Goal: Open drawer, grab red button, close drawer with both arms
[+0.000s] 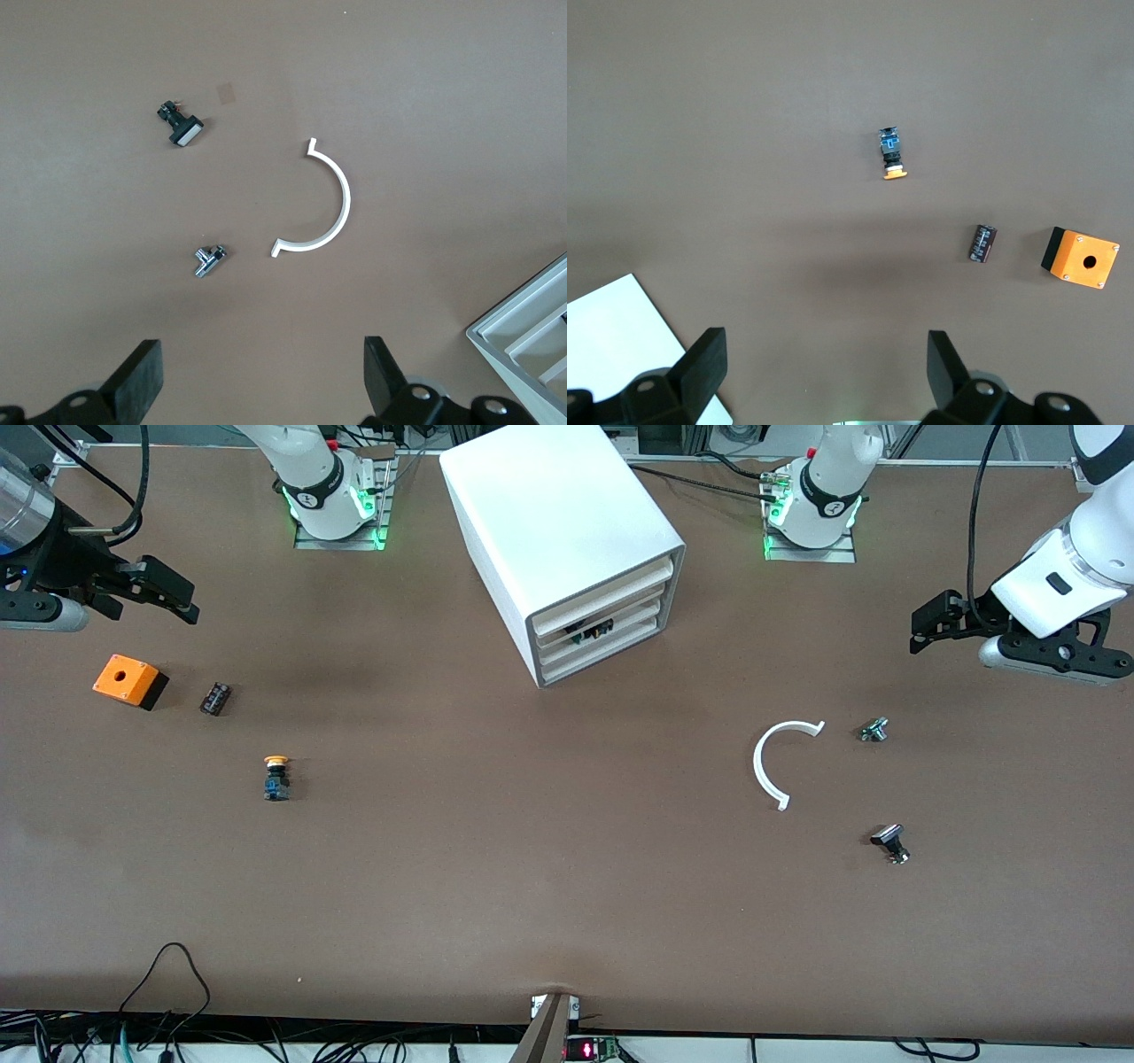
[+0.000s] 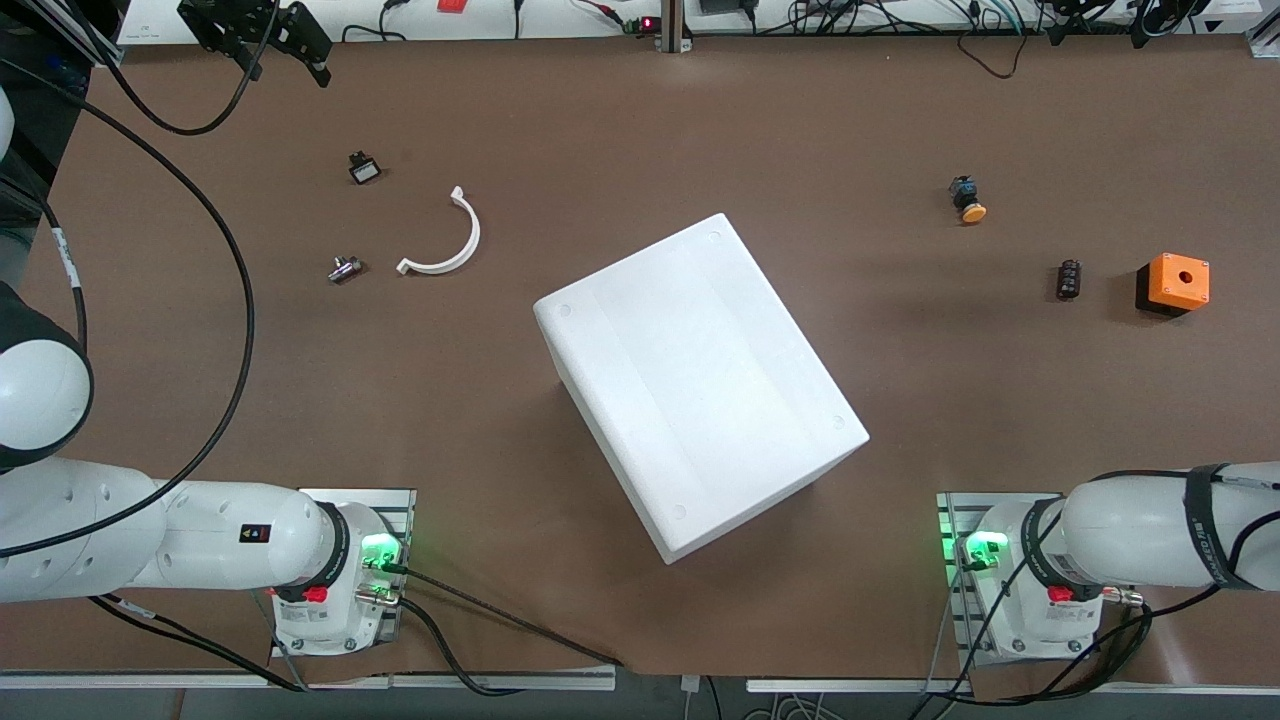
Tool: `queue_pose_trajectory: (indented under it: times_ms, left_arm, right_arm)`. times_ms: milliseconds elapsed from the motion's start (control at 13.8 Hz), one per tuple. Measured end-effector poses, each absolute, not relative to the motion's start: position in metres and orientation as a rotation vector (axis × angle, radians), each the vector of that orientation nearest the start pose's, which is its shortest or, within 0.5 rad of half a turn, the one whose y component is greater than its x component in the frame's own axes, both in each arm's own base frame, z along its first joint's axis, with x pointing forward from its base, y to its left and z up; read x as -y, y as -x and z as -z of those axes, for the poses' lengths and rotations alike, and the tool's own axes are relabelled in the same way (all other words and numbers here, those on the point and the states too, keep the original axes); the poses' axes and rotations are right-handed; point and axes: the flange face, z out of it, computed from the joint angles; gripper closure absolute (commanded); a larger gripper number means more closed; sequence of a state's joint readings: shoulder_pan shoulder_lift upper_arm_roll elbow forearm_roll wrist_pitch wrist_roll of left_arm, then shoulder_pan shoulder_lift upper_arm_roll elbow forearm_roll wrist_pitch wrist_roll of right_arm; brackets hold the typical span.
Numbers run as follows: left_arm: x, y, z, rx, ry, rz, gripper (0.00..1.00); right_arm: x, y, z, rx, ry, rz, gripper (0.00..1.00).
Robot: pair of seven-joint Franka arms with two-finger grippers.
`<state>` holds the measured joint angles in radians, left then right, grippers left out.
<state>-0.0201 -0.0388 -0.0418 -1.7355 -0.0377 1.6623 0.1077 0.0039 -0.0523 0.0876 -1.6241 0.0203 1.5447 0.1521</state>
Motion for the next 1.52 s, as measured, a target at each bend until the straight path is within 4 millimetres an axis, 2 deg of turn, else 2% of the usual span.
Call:
queue_pose_trajectory:
  times_ms: [578,1228,1517]
  left_arm:
    - [0.038,-0.546,-0.576,-0.264,3.167,-0.052,0.0]
    - [0.041,-0.546,-0.576,-0.271,3.166,-0.053,0.0]
    - [0.042,-0.546,-0.576,-0.276,3.166,-0.052,0.0]
  right_arm:
    - [-0.052,-0.534,-0.626,-0.106,3.126,-0.035,0.0]
    - [-0.056,-0.537,-0.612,-0.093,3.129,-0.1,0.0]
    - [-0.061,-0.542,-0.597,-0.079,3.13,-0.148,0.0]
